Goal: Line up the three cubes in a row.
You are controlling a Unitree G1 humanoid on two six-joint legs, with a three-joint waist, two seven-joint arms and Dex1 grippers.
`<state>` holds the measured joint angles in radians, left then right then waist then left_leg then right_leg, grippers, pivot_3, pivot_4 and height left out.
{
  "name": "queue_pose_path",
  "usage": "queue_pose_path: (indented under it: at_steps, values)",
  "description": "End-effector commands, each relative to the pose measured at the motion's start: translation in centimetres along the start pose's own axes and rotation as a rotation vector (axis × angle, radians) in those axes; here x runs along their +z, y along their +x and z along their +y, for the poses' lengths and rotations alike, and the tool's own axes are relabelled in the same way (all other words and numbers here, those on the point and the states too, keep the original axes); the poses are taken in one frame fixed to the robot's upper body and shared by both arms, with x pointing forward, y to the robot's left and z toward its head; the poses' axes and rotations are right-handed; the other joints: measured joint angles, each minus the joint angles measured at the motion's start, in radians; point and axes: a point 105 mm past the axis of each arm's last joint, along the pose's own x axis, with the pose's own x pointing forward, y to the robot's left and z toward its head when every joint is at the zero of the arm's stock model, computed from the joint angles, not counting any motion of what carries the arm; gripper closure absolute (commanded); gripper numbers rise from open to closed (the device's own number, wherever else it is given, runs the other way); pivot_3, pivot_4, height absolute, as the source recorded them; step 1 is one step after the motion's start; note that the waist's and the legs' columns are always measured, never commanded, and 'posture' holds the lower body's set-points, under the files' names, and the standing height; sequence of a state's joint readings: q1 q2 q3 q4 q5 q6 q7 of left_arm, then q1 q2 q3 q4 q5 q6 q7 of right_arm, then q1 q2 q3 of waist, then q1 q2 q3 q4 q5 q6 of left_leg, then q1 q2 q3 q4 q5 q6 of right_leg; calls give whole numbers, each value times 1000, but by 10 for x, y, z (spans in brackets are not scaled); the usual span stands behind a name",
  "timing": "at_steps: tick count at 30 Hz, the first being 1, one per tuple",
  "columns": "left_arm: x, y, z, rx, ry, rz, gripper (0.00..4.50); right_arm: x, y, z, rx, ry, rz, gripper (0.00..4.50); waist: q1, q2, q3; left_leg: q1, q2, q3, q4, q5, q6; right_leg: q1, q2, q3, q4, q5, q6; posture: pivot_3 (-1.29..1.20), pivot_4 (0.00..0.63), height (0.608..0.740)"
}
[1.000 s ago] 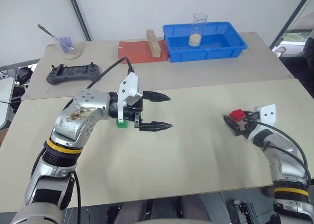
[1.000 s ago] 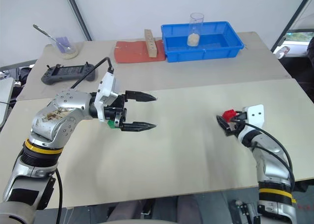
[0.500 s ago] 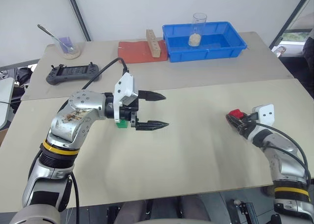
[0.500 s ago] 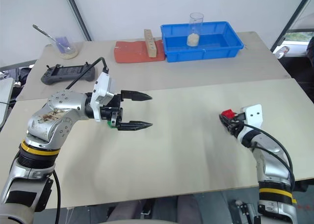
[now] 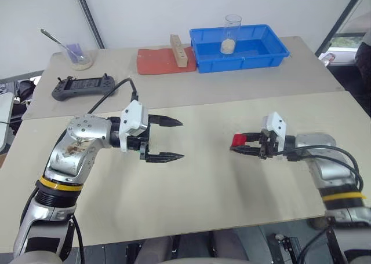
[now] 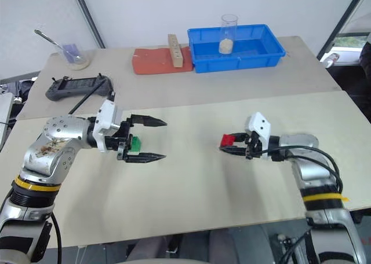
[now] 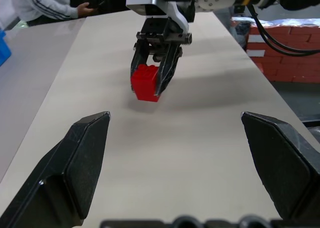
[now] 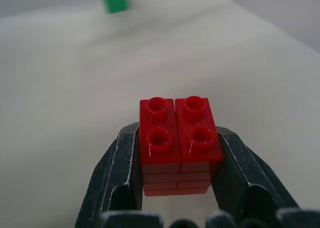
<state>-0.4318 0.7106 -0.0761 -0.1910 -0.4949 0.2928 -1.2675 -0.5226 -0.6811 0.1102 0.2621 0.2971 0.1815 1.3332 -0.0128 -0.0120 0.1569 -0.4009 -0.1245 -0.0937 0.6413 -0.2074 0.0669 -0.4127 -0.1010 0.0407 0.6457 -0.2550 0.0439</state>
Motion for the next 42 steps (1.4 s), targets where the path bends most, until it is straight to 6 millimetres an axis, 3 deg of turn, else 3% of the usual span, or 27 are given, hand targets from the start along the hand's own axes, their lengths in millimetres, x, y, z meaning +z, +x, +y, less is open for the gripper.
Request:
queue_pose_path:
  at_steps: [1, 8, 20, 22, 28, 33, 35, 39, 42]
  values:
    - [4, -8, -11, 31, 45, 5, 0, 7, 4, 5, 135, -67, -13, 3033, 0, 0, 0, -1, 0, 0, 0, 0, 0, -1, 0, 0, 0, 0, 0, 0, 150, 740]
    - [-1, -15, -35, 88, -6, 22, 0, -17, -1, 7, 270, -115, 75, 3033, 5, 0, 0, -6, 0, 0, 2, 0, -1, -7, 0, 0, 2, 1, -2, 0, 150, 740]
    - [-3, -13, -46, 89, -41, 40, 0, -36, 1, -7, 291, -194, 170, 3033, 1, 0, 0, -3, 2, 0, 1, 2, -4, -7, 2, 0, 2, 3, -4, 0, 150, 740]
    - [-3, -13, -46, 85, -43, 41, 0, -36, 1, -9, 289, -192, 173, 1957, 3, 0, 0, -2, 2, 0, 1, 2, -4, -7, 2, 0, 2, 3, -4, 0, 150, 740]
    - [-4, -10, -48, 67, -54, 36, 0, -34, -4, -15, 272, -180, 192, 17, 0, 0, 0, -3, 2, 0, 1, 2, -4, -7, 2, 0, 3, 3, -4, 0, 150, 740]
    - [-10, -12, -44, 149, -104, 26, 0, -33, -18, -14, 247, -170, 191, 17, 1, 0, 0, -4, 3, 0, 1, 2, -4, -7, 3, 0, 3, 3, -5, 0, 150, 740]
    - [-13, -14, -44, 197, -120, 27, 0, -30, -24, -13, 237, -167, 178, 17, 2, 0, 0, -4, 3, 0, 1, 2, -4, -7, 3, 0, 2, 3, -5, 0, 150, 740]
    - [-26, -27, -36, 510, -191, -17, 0, 22, -29, -11, 155, -153, -19, 17, -1, 1, 0, -5, 3, 0, 1, 2, -4, -8, 3, 1, 2, 3, -5, 0, 150, 740]
    - [-35, -36, -33, 741, -221, -37, 0, 59, -22, 8, 130, -132, -114, 17, 3, 1, 0, -6, 4, 0, 1, 1, -5, -9, 0, 1, 3, 3, -5, 0, 150, 740]
